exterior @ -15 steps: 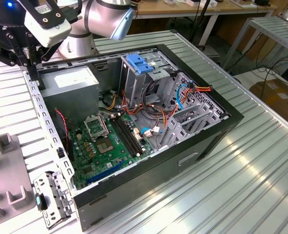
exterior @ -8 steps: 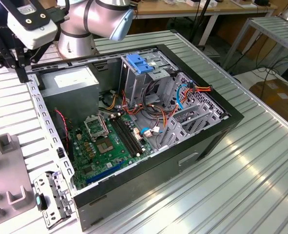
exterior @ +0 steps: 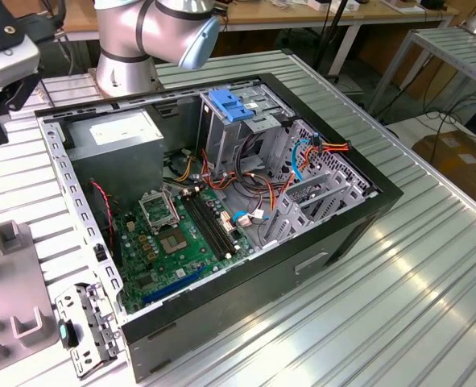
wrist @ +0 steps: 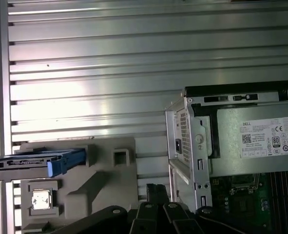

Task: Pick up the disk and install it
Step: 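Reach for the disk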

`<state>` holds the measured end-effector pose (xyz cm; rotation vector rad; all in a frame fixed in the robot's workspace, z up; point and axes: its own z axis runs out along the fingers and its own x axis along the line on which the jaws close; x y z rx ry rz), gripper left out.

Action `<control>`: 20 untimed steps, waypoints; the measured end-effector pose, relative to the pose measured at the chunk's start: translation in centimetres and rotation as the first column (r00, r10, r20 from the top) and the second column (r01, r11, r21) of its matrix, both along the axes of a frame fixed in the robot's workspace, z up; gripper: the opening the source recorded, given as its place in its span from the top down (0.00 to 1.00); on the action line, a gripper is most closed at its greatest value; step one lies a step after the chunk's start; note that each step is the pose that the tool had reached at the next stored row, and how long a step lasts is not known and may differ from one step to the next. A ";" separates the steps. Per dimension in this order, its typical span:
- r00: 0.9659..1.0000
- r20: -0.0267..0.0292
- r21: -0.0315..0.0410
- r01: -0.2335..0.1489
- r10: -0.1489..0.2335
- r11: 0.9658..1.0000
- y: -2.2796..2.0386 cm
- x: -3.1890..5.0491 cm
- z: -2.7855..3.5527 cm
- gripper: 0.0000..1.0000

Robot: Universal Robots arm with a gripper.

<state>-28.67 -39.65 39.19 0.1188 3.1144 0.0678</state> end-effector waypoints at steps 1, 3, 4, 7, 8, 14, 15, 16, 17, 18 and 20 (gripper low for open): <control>1.000 0.000 0.000 0.000 0.000 1.000 0.02 -0.31 -0.01 0.89; 1.000 0.000 0.000 0.000 0.000 1.000 0.02 -0.63 -0.02 0.89; 1.000 0.000 0.000 0.000 0.000 1.000 0.02 -0.63 -0.02 0.89; 1.000 0.000 0.000 0.000 0.000 1.000 0.02 -0.63 -0.01 0.89; 1.000 0.000 0.000 0.000 0.000 1.000 0.02 -0.64 -0.01 0.89; 1.000 0.000 0.000 0.000 0.000 1.000 0.03 -0.99 -0.02 0.89; 1.000 0.000 0.000 0.000 0.000 1.000 0.03 -1.10 -0.02 0.89; 1.000 0.000 0.000 0.000 0.000 1.000 0.04 -1.31 -0.02 0.89; 1.000 0.000 0.000 0.000 0.000 1.000 0.04 -1.48 -0.02 0.89; 1.000 0.000 0.000 0.000 0.000 1.000 0.04 -1.61 -0.01 0.89; 1.000 0.000 0.000 0.000 0.000 1.000 0.05 -2.05 -0.01 0.89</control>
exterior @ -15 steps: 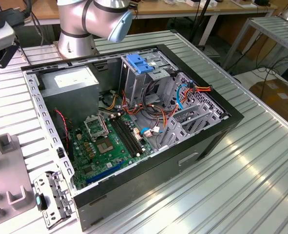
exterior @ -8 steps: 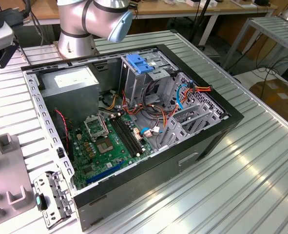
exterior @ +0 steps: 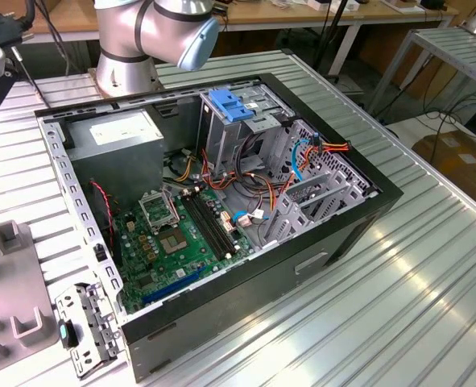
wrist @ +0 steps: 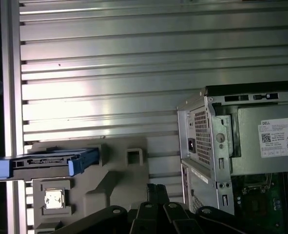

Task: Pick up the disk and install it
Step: 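Reach for the disk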

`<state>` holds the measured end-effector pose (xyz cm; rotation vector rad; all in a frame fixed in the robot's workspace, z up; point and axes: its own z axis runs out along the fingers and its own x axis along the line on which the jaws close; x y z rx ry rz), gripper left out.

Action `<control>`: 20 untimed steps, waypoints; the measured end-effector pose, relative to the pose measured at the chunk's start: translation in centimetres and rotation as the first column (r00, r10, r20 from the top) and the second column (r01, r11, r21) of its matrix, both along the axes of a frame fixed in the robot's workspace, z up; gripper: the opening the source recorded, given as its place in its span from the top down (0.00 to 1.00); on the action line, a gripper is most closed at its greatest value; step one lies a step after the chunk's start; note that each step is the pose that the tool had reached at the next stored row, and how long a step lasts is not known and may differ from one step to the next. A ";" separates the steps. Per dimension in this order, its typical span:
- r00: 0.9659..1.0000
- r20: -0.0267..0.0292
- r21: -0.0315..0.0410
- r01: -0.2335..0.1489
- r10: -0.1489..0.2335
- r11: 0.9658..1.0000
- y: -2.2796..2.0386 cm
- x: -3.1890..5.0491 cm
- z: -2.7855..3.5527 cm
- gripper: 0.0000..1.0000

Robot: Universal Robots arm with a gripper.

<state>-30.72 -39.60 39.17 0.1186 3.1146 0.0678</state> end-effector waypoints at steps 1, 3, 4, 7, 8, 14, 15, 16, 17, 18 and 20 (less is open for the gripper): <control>1.000 0.000 0.000 0.000 0.000 1.000 0.00 -0.09 0.00 0.89; 1.000 0.000 0.000 0.000 0.000 1.000 0.01 -0.44 0.00 0.89; 1.000 0.000 0.000 0.000 0.000 1.000 0.01 -0.63 0.00 0.89; 1.000 0.000 0.000 0.000 0.000 1.000 0.04 -1.13 0.00 0.89; 1.000 0.000 0.000 0.000 0.000 1.000 0.05 -1.30 0.00 0.89; 1.000 0.000 0.000 0.000 0.000 1.000 0.31 -4.20 -0.01 0.89; 1.000 0.000 0.000 0.000 0.000 1.000 0.39 -4.78 -0.02 0.89; 1.000 0.000 0.000 0.000 0.000 1.000 0.47 -5.22 -0.03 0.89; 1.000 0.000 0.000 0.000 0.000 1.000 0.52 -5.49 -0.03 0.89; 1.000 0.000 0.000 0.000 0.000 1.000 0.51 -5.52 -0.03 0.89; 1.000 0.000 0.000 0.000 0.000 1.000 0.51 -5.52 -0.03 0.89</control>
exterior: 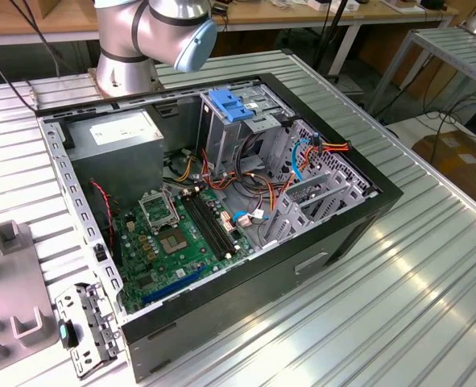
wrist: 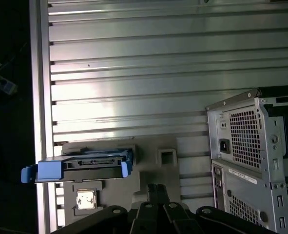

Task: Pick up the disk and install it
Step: 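Reach for the disk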

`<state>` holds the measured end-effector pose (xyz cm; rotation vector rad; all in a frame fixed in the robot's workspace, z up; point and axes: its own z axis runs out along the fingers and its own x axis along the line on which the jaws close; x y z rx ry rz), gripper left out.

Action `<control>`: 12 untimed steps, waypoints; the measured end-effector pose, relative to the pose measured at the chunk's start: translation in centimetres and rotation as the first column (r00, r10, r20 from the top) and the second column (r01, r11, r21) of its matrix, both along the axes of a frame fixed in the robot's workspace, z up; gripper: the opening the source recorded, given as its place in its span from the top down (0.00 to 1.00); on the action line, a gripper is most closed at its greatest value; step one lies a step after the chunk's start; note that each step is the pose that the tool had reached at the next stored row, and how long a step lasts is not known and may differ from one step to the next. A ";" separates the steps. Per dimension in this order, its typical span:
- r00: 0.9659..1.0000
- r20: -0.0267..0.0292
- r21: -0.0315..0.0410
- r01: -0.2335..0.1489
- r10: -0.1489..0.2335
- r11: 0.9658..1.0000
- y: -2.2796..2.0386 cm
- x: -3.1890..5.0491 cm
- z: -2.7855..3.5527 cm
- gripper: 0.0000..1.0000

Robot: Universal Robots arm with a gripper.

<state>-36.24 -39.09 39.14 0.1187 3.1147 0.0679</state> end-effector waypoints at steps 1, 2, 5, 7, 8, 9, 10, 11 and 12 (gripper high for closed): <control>1.000 0.000 0.000 0.000 0.000 1.000 0.00 -0.01 0.00 0.89; 1.000 0.000 0.000 0.000 0.000 1.000 0.00 -0.01 0.00 0.89; 1.000 0.000 0.000 0.000 0.000 1.000 0.17 -0.91 0.00 0.89; 1.000 0.000 0.000 0.000 0.000 1.000 0.27 -1.44 0.00 0.89; 1.000 0.000 0.000 0.000 0.000 1.000 0.31 -2.00 0.00 0.89; 1.000 0.000 0.000 0.000 0.000 1.000 0.32 -2.40 -0.01 0.89; 1.000 0.000 0.000 0.000 0.000 1.000 0.32 -2.92 -0.01 0.89; 1.000 0.000 0.000 0.000 0.000 1.000 0.32 -3.42 0.00 0.89; 1.000 0.000 0.000 0.000 0.000 1.000 0.31 -3.85 -0.01 0.89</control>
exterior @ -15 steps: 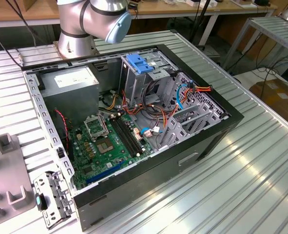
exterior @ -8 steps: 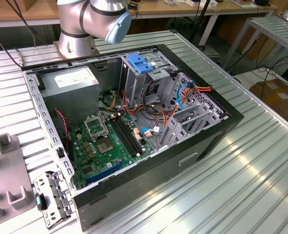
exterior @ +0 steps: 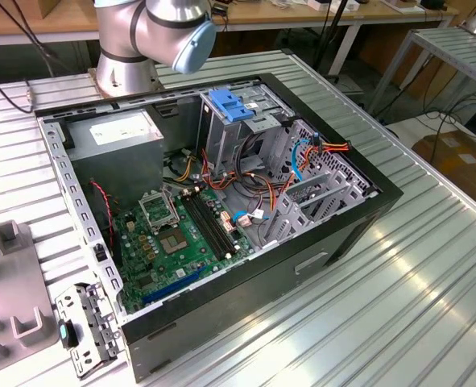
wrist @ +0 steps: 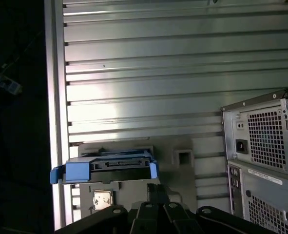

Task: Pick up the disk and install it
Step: 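Reach for the disk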

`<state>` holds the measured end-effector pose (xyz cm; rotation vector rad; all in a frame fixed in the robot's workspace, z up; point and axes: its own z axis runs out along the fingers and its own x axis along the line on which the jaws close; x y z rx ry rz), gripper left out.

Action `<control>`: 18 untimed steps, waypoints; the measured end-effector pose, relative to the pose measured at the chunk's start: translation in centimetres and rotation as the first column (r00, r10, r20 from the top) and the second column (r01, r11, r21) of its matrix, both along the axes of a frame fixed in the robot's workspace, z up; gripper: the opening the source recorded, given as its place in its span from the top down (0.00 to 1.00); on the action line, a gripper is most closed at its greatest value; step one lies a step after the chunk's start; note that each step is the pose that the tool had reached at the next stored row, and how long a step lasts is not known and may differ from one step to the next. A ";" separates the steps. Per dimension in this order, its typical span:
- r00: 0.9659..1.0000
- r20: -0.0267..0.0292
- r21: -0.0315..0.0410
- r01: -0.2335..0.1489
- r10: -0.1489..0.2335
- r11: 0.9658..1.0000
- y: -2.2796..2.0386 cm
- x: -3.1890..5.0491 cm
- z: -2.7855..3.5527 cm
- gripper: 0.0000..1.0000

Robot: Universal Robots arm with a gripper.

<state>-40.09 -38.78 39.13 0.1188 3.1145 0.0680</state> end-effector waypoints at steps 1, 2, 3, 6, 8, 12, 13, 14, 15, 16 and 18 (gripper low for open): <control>1.000 0.000 0.000 0.000 0.000 1.000 0.00 -0.45 0.00 0.89; 1.000 0.000 0.000 0.000 0.000 1.000 0.00 -0.99 0.00 0.89; 1.000 0.000 0.000 0.000 0.000 1.000 0.00 -1.38 0.01 0.89; 1.000 0.000 0.000 0.000 0.000 1.000 0.02 -3.18 -0.02 0.89; 1.000 0.000 0.000 0.000 0.000 1.000 0.20 -3.91 -0.05 0.89; 1.000 0.000 0.000 0.000 0.000 1.000 0.76 -5.72 -0.16 0.89; 1.000 0.000 0.000 0.000 0.000 1.000 0.76 -6.23 -0.18 0.89; 1.000 0.000 0.000 0.000 0.000 1.000 0.76 -6.44 -0.18 0.89; 1.000 0.000 0.000 0.000 0.000 1.000 0.77 -6.61 -0.18 0.89; 1.000 0.000 0.000 0.000 0.000 1.000 0.77 -6.68 -0.18 0.89; 1.000 0.000 0.000 0.000 0.000 1.000 0.76 -6.68 -0.18 0.89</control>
